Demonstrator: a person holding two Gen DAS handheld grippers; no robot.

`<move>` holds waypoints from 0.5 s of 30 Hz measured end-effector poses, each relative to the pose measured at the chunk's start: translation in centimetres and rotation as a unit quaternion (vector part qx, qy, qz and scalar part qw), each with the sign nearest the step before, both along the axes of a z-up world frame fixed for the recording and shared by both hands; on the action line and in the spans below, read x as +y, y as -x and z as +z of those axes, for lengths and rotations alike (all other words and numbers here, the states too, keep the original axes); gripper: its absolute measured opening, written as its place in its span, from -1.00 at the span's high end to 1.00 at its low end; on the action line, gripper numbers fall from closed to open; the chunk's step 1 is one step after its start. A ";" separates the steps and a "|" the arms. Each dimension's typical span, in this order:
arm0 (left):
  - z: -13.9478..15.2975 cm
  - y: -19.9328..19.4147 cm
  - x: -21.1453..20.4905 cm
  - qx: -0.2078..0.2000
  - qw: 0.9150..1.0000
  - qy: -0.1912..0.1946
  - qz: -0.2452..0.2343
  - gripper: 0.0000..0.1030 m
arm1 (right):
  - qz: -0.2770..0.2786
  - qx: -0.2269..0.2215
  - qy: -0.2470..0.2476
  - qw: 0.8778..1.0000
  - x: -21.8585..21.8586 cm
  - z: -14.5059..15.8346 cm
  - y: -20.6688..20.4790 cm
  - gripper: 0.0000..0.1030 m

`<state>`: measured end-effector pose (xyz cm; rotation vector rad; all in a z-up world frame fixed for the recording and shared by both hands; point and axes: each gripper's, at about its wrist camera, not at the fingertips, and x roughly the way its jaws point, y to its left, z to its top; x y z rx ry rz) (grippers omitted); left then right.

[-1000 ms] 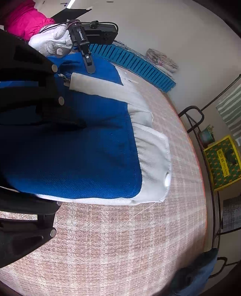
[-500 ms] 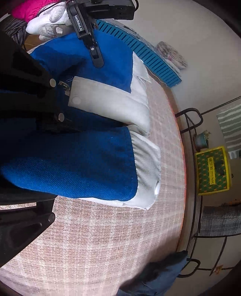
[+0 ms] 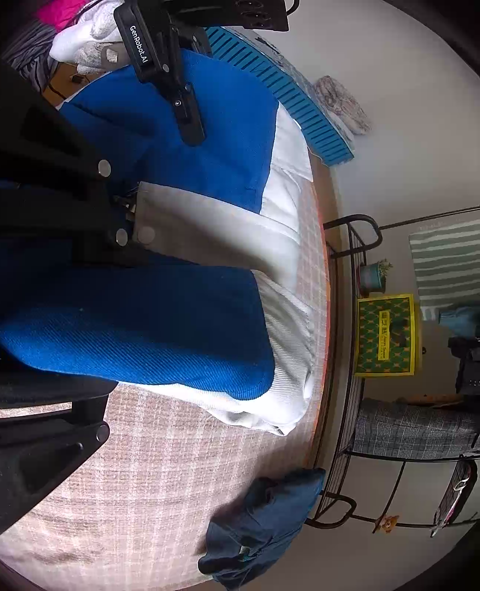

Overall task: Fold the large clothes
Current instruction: 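Lift the folded jacket with both tools and carry it toward the rack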

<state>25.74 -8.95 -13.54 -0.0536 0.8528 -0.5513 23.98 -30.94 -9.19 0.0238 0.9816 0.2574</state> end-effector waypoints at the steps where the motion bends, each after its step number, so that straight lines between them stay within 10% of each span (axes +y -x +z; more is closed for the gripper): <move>1: 0.1 0.0 -0.2 0.001 1.000 0.003 -0.003 0.37 | -0.003 -0.001 0.001 1.000 -0.3 0.2 0.3 0.56; 15: 1.8 -0.3 -9.8 -0.006 0.997 0.021 -0.069 0.38 | -0.047 -0.014 0.020 0.999 -8.4 3.2 2.4 0.56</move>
